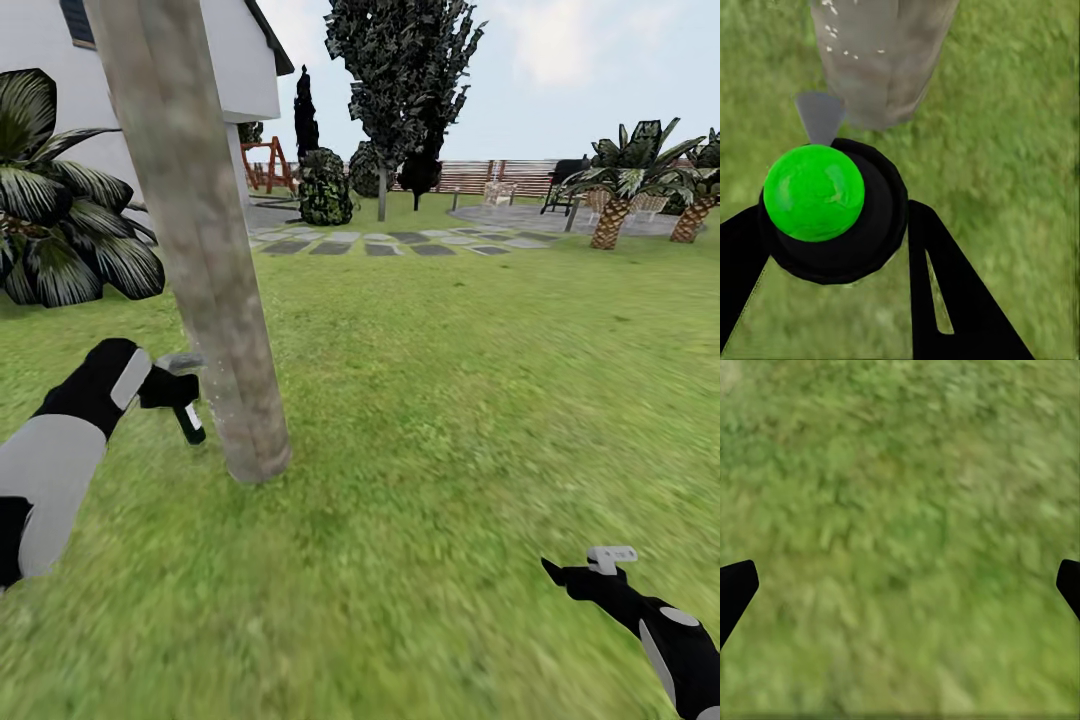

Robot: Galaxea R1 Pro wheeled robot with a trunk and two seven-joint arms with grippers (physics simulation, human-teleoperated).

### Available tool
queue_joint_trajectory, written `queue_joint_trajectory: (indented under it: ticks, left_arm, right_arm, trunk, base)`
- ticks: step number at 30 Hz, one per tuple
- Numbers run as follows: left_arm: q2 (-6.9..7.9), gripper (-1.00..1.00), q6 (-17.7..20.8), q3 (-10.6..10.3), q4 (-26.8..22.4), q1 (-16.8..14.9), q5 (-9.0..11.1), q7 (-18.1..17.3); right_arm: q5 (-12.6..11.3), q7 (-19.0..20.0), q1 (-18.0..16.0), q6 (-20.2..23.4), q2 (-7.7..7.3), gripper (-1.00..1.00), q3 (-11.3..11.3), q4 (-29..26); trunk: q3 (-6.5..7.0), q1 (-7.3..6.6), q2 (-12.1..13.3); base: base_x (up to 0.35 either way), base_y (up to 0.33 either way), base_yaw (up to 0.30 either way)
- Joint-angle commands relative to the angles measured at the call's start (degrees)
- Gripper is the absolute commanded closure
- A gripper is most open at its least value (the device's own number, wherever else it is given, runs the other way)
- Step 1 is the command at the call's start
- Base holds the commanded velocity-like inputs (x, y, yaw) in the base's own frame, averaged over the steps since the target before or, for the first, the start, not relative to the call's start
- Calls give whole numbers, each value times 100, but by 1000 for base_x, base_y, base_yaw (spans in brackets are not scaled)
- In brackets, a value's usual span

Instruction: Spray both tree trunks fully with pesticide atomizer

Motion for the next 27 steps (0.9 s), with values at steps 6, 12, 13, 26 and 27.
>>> queue_joint_trajectory:
  ticks: [6, 12, 13, 26, 27]
  left_arm:
    - [2, 100, 31, -221, 703, -270, -91, 22]
    - [-28, 100, 10, -413, 742, 336, -90, -29]
    - [-31, 100, 12, -431, 741, 388, -87, -32]
    - [-24, 100, 40, -450, 1320, -998, -117, -37]
    - [-29, 100, 42, -458, 1371, -1024, -118, -36]
  right_arm:
    - [55, 46, -4, 26, 6, -100, -34, -11]
    - [55, 48, -4, 26, 7, -100, -34, -11]
    - [55, 48, -4, 26, 7, -100, -34, -11]
    - [55, 48, -4, 34, -11, -100, -43, -19]
    - [55, 48, -4, 34, -11, -100, -43, -20]
  trunk:
    - [-7, 0, -2]
    - [-7, 0, -2]
    - [-7, 0, -2]
    - [-7, 0, -2]
    - [-7, 0, -2]
  base:
    - [0, 0, 0]
    - [0, 0, 0]
    - [0, 0, 0]
    - [0, 0, 0]
    - [0, 0, 0]
